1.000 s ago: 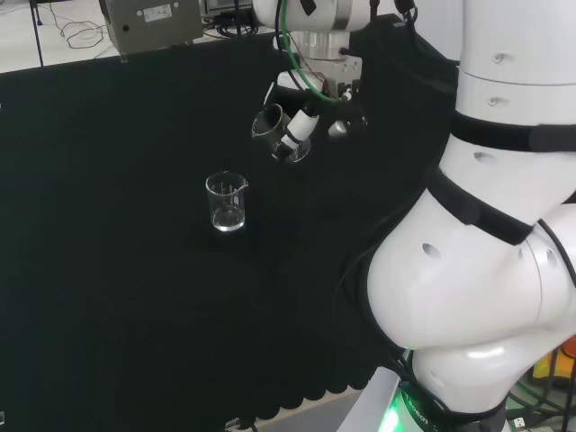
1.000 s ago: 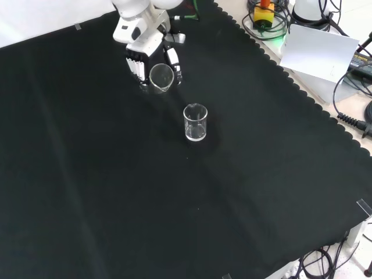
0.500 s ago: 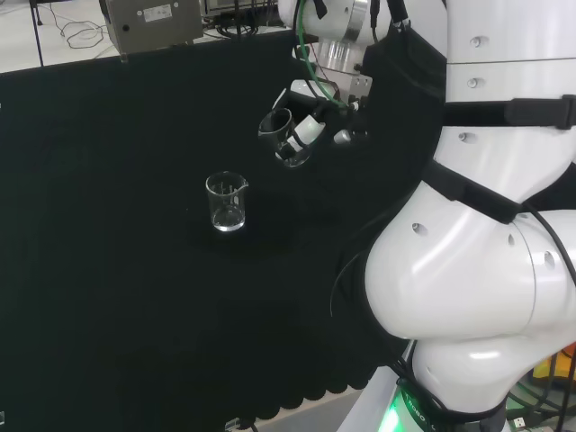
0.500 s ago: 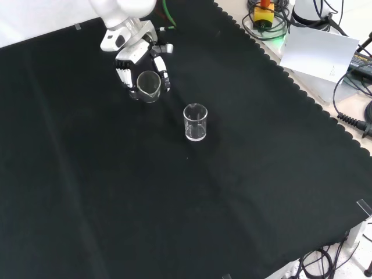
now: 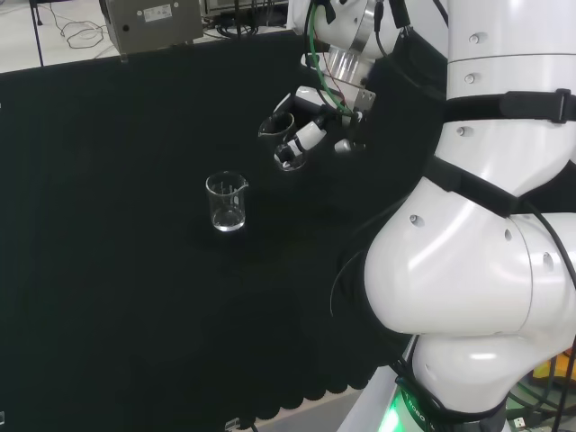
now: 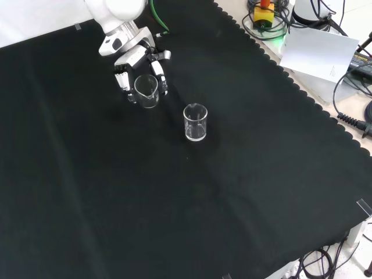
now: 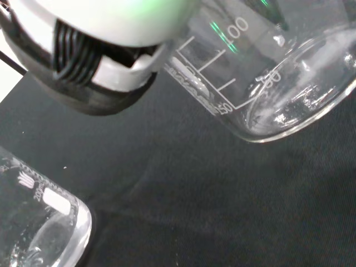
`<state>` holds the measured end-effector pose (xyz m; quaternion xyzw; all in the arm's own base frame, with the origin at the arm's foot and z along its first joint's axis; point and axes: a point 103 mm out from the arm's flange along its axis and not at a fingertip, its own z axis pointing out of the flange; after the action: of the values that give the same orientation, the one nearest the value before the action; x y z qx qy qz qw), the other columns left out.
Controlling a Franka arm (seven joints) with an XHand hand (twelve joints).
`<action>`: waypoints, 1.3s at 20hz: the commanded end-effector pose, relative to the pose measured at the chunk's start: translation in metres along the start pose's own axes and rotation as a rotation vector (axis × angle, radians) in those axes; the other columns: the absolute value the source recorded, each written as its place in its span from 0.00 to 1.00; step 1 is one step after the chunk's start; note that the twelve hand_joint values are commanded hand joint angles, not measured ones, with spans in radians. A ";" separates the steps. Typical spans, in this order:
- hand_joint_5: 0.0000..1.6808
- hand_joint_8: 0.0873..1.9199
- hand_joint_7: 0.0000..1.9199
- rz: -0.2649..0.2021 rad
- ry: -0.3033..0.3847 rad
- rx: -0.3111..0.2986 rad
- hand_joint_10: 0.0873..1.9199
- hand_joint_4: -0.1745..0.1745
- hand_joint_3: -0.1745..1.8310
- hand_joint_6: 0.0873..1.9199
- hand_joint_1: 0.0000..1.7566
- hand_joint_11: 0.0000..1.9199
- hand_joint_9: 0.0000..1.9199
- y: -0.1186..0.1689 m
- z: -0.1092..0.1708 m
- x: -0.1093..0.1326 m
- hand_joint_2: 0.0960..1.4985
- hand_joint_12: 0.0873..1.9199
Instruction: Place the beaker back on the table.
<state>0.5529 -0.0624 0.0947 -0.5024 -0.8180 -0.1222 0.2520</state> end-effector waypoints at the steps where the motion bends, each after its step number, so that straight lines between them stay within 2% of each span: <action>1: 0.80 0.16 0.73 0.003 0.008 0.000 0.00 0.00 0.32 0.19 0.75 0.66 0.85 0.000 0.009 -0.007 0.45 0.36; 15: 0.80 0.15 0.74 0.034 0.052 -0.033 0.00 0.00 0.29 0.18 0.75 0.63 0.83 -0.001 0.023 -0.026 0.47 0.37; 20: 0.80 0.14 0.73 0.042 0.064 -0.035 0.00 0.00 0.26 0.17 0.75 0.60 0.82 -0.002 0.025 -0.029 0.49 0.40; 26: 0.79 0.14 0.72 0.056 0.043 -0.040 0.00 0.00 0.19 0.17 0.75 0.56 0.80 -0.003 0.025 -0.028 0.54 0.44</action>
<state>0.5543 -0.0739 0.0578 -0.5217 -0.7963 -0.1458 0.2693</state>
